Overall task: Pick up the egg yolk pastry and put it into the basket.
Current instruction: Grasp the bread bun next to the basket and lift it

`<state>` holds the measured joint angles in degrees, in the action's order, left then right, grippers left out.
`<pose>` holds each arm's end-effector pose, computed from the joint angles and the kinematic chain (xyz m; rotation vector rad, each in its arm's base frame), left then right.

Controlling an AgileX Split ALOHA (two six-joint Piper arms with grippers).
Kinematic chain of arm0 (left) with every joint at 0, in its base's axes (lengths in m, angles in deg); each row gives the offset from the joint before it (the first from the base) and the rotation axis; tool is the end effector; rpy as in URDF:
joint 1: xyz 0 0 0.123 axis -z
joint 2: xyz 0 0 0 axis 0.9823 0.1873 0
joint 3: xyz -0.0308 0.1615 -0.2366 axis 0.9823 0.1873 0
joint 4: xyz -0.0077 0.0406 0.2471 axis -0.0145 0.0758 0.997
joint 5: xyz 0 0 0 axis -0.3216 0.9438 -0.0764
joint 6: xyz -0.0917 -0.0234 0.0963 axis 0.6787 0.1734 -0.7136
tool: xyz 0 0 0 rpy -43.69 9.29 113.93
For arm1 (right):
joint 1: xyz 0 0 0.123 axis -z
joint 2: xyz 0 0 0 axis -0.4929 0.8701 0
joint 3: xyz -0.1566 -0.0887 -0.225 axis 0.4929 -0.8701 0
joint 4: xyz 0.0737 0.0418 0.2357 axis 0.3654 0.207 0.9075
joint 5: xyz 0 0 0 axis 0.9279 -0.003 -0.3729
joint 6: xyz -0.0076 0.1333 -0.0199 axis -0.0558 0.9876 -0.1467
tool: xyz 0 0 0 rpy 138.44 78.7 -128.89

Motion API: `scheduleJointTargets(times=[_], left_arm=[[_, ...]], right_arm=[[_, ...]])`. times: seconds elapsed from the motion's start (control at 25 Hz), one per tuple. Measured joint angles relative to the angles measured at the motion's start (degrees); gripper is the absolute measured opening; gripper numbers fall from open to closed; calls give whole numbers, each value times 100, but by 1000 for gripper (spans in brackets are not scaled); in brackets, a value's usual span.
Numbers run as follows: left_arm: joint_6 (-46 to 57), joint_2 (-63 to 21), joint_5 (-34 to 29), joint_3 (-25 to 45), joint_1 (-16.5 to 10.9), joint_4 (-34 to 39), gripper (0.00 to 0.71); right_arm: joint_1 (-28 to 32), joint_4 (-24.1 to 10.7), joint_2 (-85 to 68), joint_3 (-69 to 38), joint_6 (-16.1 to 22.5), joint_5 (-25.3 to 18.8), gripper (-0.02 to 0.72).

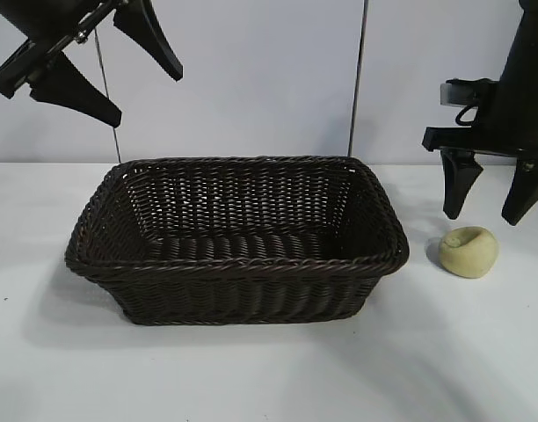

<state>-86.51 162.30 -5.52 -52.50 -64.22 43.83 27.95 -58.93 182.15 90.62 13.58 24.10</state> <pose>0.3624 -0.1636 0.2519 0.0003 2.6628 -0.8771 0.4228 0.0195 0.1153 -0.0257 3.1289 0.0900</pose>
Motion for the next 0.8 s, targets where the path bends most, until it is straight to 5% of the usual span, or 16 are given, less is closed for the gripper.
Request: scheduleJointTargets(times=[0.24,0.52,0.8], left_arm=[[0,0,25,0,0,0,535],[0,0,25,0,0,0,535],[0,0,25,0,0,0,535]], right_arm=[[0,-6,220,0,101,70,488],[0,-12,231,0,101,143,236],[0,-30,169,0,101,143,200]])
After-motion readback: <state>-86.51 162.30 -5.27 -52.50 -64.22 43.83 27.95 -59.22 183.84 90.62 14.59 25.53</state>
